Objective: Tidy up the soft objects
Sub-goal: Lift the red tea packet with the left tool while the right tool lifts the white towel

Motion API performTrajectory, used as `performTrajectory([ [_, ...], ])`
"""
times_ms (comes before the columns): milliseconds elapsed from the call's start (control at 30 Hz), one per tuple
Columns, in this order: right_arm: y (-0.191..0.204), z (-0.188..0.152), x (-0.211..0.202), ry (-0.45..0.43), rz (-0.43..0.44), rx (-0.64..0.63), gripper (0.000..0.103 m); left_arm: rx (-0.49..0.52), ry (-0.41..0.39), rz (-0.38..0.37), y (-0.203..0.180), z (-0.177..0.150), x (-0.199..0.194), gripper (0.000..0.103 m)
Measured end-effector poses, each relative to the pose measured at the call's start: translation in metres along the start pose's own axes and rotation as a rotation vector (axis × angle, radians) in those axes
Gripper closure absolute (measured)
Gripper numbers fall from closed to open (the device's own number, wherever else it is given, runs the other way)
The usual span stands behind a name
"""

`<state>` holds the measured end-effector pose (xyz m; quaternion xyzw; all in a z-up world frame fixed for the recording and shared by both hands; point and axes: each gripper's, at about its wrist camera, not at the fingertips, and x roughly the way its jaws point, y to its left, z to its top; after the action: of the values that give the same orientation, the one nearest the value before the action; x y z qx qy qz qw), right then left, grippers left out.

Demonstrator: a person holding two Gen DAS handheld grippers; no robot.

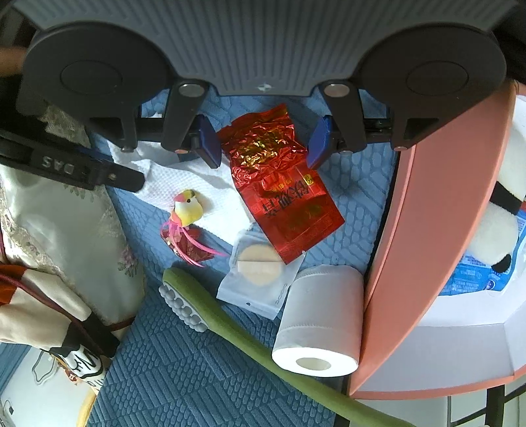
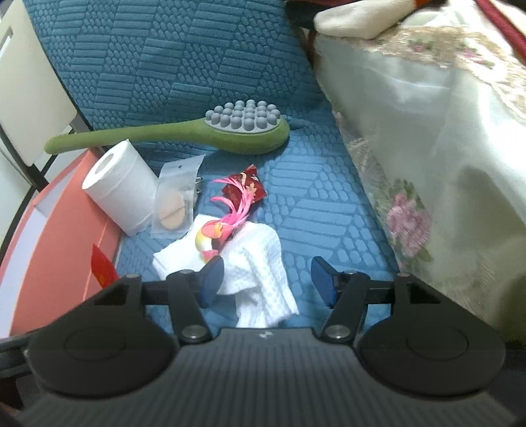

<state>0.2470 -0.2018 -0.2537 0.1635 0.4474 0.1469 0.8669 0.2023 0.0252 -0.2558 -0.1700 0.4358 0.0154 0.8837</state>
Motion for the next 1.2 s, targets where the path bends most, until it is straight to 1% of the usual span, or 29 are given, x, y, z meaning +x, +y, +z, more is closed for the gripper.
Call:
performTrajectory([
  [100, 0.009, 0.001, 0.012, 0.015, 0.023, -0.051, 0.041, -0.004, 0.002, -0.008, 0.002, 0.000, 0.001, 0.040],
  [167, 0.014, 0.001, 0.023, 0.047, 0.046, -0.072, 0.046, -0.007, 0.001, -0.018, 0.003, 0.000, 0.002, 0.040],
  [200, 0.015, 0.000, 0.028, 0.062, 0.039, -0.081, 0.058, -0.008, 0.000, -0.022, 0.003, 0.000, 0.002, 0.040],
  [233, 0.017, 0.000, 0.031, 0.074, 0.023, -0.093, 0.077, -0.009, -0.001, -0.025, 0.003, 0.001, 0.002, 0.040],
  [267, 0.018, -0.001, 0.033, 0.081, 0.006, -0.103, 0.084, -0.010, -0.003, -0.030, 0.003, 0.001, 0.001, 0.040],
  [333, 0.020, -0.001, 0.029, 0.071, -0.014, -0.111, 0.090, -0.013, -0.006, -0.041, 0.002, 0.001, -0.001, 0.040],
  [500, 0.028, 0.007, 0.002, 0.011, -0.092, -0.171, 0.090, -0.001, -0.018, -0.059, -0.002, 0.007, -0.014, 0.040],
  [633, 0.032, 0.015, -0.017, -0.016, -0.149, -0.216, 0.090, 0.010, -0.029, -0.070, -0.008, 0.010, -0.025, 0.040],
  [700, 0.031, 0.017, -0.023, -0.007, -0.168, -0.214, 0.090, 0.014, -0.027, -0.072, -0.010, 0.011, -0.029, 0.040],
  [800, 0.031, 0.019, -0.036, -0.009, -0.168, -0.211, 0.090, 0.014, -0.027, -0.078, -0.011, 0.012, -0.033, 0.040],
  [1000, 0.033, 0.020, -0.057, -0.053, -0.206, -0.232, 0.090, 0.020, -0.028, -0.089, -0.011, 0.011, -0.037, 0.040],
  [1067, 0.033, 0.020, -0.061, -0.065, -0.215, -0.238, 0.090, 0.019, -0.029, -0.095, -0.010, 0.012, -0.038, 0.040],
  [1200, 0.032, 0.015, -0.059, -0.057, -0.212, -0.221, 0.090, 0.024, -0.034, -0.105, -0.010, 0.012, -0.042, 0.040],
])
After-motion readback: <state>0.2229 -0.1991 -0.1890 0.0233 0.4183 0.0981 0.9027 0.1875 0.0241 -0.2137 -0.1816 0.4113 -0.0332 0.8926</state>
